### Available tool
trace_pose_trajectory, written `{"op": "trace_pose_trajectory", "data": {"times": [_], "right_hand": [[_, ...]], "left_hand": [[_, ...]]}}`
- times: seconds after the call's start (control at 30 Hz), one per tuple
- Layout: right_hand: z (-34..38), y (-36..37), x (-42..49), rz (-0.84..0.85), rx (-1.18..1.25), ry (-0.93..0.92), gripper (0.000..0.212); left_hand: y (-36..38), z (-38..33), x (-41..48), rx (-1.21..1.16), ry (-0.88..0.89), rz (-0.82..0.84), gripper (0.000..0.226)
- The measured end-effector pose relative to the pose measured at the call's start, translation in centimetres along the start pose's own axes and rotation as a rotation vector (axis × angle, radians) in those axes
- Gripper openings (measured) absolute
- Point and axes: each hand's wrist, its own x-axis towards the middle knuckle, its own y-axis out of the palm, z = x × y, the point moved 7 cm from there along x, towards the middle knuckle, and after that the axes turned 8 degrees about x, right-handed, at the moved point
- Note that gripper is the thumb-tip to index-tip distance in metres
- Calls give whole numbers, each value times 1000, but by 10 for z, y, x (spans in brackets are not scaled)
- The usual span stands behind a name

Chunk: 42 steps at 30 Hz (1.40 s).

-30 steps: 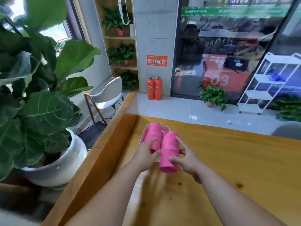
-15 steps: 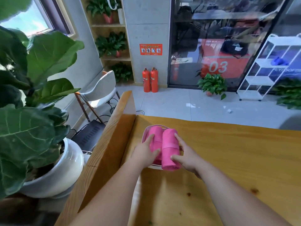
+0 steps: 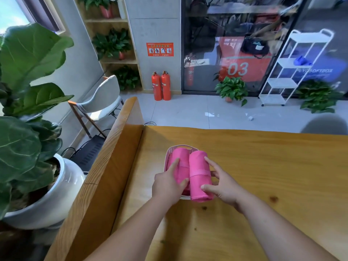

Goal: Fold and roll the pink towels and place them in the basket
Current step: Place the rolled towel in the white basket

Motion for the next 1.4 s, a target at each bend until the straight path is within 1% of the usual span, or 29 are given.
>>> {"op": "trace_pose_trajectory", "data": {"times": [0.17,0.23,0.33,0.4,0.53,0.6,0.63,0.67,0.73,0.8,0.87,1.0,1.1,1.23,1.4], "right_hand": [[-17,-22,-58,-20,19,33,104],[-23,-29,-73,-39,21,47,105],[-26,-31,-92,-60,14,35,105],[-26,-30,-99,-66,13,33,104],[-18,-29,-97,-96,20,20,102],[-11,-27,-90,-123,13,-3,100],[-6,-25,-85,-142,6,-10,100],[-3,-23,-80,-159,-10,-17,98],[0,-18,-71,-183,-114,-13,91],[-1,-11,-67,-172,-283,14,87],[-1,-6,-69,-170,-366,30,86],[2,-7,-70,-169,-411,21,90],[-4,-11,-73,-196,-372,34,91],[-7,-5,-79,-236,-521,34,90],[-9,-5,-75,-263,-503,40,92]], "left_hand": [[22,-28,-50,-120,34,-20,86],[29,-39,-67,-116,50,-24,83],[32,-45,-88,-75,29,-37,80],[31,-40,-95,-114,8,-54,80],[19,-21,-92,-332,-83,-93,82],[13,-16,-84,-472,-139,-71,79],[10,-15,-81,-501,-150,-55,78],[7,-16,-78,-486,-139,-37,77],[2,-23,-73,-358,-56,28,76],[3,-28,-71,-243,13,121,80],[3,-31,-67,-171,54,185,88],[-1,-37,-59,-57,130,243,102],[-3,-37,-57,-45,126,283,103],[-1,-41,-54,52,193,338,105],[2,-42,-48,39,226,320,106]]}}
